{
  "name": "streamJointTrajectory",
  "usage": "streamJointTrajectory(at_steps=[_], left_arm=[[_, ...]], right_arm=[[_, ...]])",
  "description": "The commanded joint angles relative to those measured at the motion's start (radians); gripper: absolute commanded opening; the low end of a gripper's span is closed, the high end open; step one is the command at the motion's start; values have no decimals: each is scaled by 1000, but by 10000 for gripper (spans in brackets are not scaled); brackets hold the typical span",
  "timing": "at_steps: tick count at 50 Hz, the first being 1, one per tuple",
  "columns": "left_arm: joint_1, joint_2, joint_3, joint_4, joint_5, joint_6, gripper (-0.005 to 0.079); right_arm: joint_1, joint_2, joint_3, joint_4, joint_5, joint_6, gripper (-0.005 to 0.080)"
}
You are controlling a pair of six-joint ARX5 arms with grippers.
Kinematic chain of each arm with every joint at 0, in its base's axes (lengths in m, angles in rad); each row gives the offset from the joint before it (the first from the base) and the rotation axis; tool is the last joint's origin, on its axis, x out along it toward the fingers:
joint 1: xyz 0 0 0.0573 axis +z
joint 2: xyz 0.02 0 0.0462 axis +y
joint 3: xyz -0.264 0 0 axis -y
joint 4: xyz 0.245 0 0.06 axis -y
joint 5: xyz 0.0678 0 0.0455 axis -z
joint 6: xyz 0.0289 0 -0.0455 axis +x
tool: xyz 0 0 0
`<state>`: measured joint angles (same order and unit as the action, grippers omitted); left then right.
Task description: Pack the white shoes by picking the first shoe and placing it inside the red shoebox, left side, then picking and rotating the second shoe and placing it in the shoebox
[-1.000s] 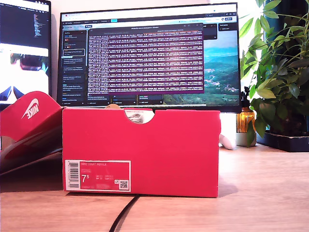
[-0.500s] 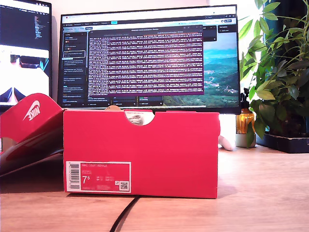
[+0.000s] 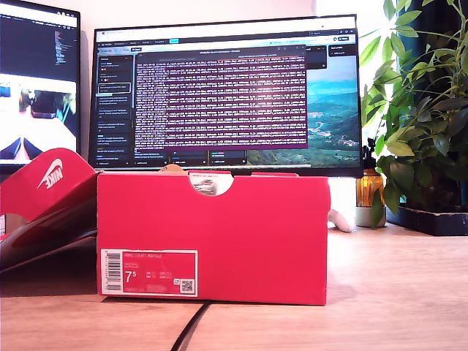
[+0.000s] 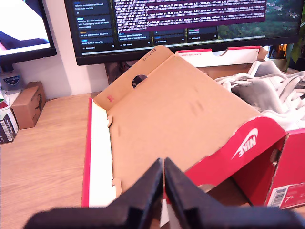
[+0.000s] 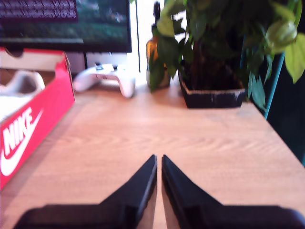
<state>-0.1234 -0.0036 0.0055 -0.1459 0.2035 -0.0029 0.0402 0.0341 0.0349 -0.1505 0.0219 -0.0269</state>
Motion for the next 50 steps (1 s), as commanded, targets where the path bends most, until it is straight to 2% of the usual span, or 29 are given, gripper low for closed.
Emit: streamJointTrajectory(at_steps=[1, 14, 19, 30, 50], left_arm=[[1, -8, -30, 16, -2, -11, -18], [0, -8, -30, 12, -2, -18, -18], [0, -8, -30, -14, -2, -30, -18], [-1, -8, -29, -60, -2, -129, -18], [-1, -8, -29, -59, -3, -128, -18]], right_arm=[[0, -29, -30, -6, -23, -1, -13], [11, -33, -30, 25, -118, -17, -13], [12, -33, -30, -7, -117, -17, -13], [12, -32, -29, -9, -116, 29, -13], [12, -32, -29, -8, -116, 28, -13]])
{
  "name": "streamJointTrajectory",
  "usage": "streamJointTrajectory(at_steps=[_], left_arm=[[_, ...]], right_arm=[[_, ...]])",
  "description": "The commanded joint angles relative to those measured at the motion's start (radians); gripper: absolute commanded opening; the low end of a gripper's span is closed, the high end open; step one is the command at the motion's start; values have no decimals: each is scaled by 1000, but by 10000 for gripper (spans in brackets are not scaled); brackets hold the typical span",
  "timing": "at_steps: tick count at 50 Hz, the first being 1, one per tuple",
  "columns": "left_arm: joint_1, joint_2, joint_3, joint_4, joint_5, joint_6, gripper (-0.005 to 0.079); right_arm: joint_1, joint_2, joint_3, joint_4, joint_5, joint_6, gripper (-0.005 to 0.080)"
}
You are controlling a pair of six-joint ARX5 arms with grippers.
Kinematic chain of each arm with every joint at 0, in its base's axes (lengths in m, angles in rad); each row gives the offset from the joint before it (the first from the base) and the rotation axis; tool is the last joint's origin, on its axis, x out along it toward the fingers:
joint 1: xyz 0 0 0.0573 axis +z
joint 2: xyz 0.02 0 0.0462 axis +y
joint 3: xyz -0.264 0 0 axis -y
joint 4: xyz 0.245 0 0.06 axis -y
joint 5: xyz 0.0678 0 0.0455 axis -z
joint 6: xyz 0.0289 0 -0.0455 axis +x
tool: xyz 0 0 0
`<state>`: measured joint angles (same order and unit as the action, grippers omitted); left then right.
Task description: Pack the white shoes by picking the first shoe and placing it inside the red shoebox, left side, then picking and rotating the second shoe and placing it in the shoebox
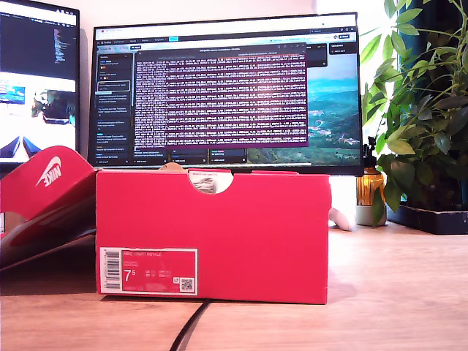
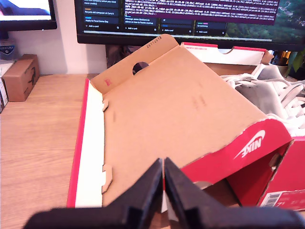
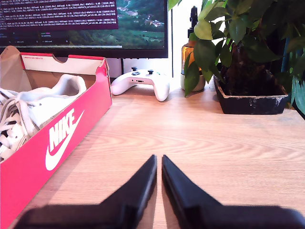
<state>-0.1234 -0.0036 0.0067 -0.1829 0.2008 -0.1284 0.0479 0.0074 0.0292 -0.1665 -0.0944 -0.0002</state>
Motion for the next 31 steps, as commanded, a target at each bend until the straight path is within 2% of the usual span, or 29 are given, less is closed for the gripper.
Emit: streamJointTrajectory(at_steps=[1, 14, 31], left_arm=[[-1, -8, -31, -22, 0, -2, -18], [6, -8, -31, -22, 1, -2, -18], [109, -8, -31, -22, 0, -2, -18]], right_arm=[[4, -6, -23, 8, 0, 2, -13], [4, -6, -23, 8, 0, 2, -13], [4, -6, -23, 8, 0, 2, -13]])
